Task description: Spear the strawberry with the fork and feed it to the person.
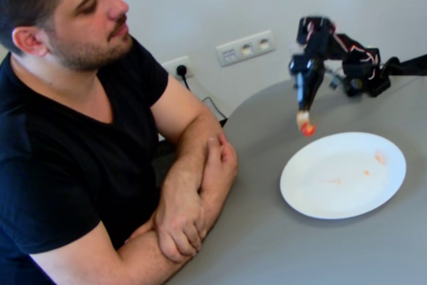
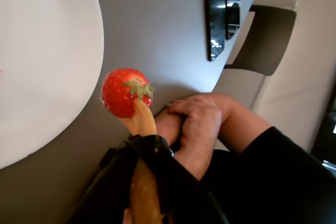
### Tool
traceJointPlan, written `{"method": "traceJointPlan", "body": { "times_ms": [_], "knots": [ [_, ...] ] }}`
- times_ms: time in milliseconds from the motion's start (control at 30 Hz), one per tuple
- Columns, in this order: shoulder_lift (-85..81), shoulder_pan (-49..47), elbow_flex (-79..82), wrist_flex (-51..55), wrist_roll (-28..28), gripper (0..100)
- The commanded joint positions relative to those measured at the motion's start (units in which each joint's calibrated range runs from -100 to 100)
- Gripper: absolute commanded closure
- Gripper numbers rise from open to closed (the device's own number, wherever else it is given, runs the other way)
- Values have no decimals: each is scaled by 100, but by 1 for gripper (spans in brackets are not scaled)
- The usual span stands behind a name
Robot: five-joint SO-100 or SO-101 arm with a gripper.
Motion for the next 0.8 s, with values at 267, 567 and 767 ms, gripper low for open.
{"method": "traceJointPlan", "body": {
  "times_ms": [267,567,767],
  "knots": [
    [-1943,116,783,824,65,99],
    [-5001,169,3975,754,175,99],
    [-6128,699,4471,-230,448,99]
  ]
}}
